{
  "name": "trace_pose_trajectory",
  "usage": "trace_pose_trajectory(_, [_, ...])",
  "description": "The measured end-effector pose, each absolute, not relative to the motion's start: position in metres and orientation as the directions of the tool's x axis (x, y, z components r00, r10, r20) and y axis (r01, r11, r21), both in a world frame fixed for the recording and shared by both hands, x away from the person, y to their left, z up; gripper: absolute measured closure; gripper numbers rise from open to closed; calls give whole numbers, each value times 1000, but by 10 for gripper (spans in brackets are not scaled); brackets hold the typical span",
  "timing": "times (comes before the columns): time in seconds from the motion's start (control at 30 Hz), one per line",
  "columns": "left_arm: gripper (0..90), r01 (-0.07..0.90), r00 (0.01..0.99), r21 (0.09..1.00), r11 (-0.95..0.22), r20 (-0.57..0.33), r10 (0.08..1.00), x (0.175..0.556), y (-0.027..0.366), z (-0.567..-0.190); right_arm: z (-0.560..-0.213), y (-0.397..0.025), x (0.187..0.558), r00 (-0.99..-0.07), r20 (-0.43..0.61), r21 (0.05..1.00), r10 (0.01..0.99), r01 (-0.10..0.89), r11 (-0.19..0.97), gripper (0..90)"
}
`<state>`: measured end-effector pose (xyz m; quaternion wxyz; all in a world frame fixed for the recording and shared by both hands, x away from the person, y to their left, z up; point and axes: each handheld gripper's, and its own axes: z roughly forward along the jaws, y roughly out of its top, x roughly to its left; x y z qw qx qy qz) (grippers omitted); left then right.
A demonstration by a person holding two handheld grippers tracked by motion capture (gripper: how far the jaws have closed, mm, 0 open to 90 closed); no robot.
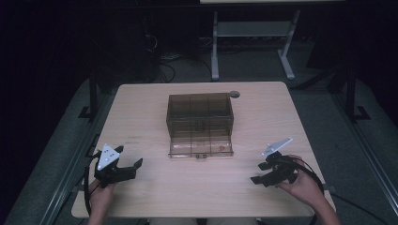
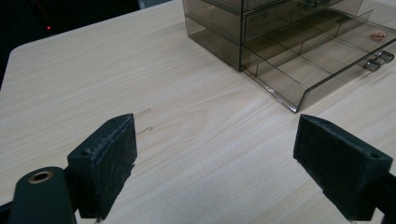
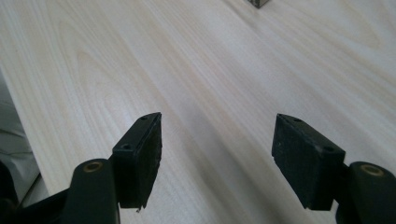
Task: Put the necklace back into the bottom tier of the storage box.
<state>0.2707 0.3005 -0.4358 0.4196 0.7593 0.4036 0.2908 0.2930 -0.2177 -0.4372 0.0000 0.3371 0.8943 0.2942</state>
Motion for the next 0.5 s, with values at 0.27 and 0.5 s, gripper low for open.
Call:
trace_pose_trajectory(0.27, [129, 369, 507, 872, -320, 100, 856, 270, 300, -436, -439, -220, 279, -774, 195, 536, 603, 599, 595, 327])
trace_pose_trajectory(0.5, [129, 371, 509, 867, -332, 109, 854, 272, 299, -437, -442, -226, 261, -760, 220, 576, 612, 608, 547, 325])
